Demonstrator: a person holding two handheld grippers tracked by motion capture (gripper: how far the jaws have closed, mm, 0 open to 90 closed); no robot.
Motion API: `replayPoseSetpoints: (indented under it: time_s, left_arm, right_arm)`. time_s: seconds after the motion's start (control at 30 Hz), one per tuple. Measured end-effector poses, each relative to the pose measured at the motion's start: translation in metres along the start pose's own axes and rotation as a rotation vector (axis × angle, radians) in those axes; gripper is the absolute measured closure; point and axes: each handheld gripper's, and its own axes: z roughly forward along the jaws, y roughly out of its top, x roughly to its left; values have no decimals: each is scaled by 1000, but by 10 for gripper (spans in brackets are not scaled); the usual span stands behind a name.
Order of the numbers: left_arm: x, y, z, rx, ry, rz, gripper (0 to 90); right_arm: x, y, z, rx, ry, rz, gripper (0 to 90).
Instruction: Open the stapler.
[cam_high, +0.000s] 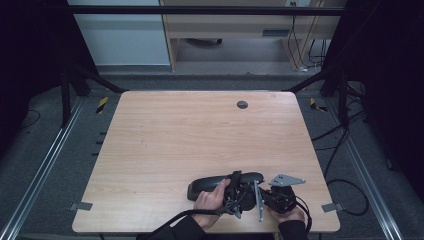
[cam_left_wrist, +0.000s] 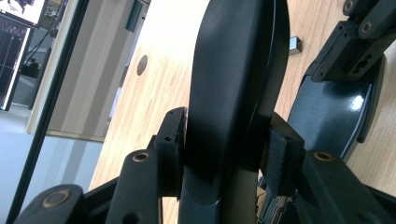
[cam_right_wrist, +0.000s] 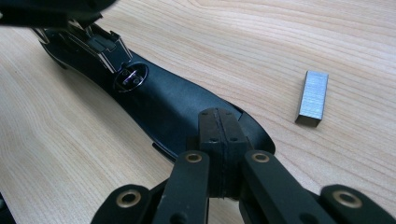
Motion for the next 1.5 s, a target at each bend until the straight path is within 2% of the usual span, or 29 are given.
replayPoseSetpoints:
  time_s: [0.2, 0.5, 0.6, 0.63, 0.73, 0.93, 1.27, 1.5]
  left_arm:
    - [5, -3, -4, -25, 3, -46, 562]
    - [14, -7, -12, -46, 9, -91, 567]
    - [18, -10, -15, -54, 5, -118, 569]
    - [20, -11, -16, -65, 5, -139, 569]
    - [24, -14, -19, -78, 4, -159, 571]
    - [30, -18, -24, -84, 3, -183, 573]
    - [41, -27, -32, -118, 4, -256, 577]
    - [45, -33, -36, -134, 9, -290, 578]
  right_arm:
    - [0, 0, 0, -2, -2, -2, 900]
    - [0, 0, 0, -4, 0, 5, 900]
    - [0, 0, 0, -5, 0, 5, 900]
    - [0, 0, 0, -5, -4, 0, 900]
    - [1, 0, 0, -3, 0, 5, 900]
    - [1, 0, 0, -3, -3, 5, 900]
    - [1, -1, 0, -6, -9, 1, 900]
    - [1, -1, 0, -8, -7, 0, 900]
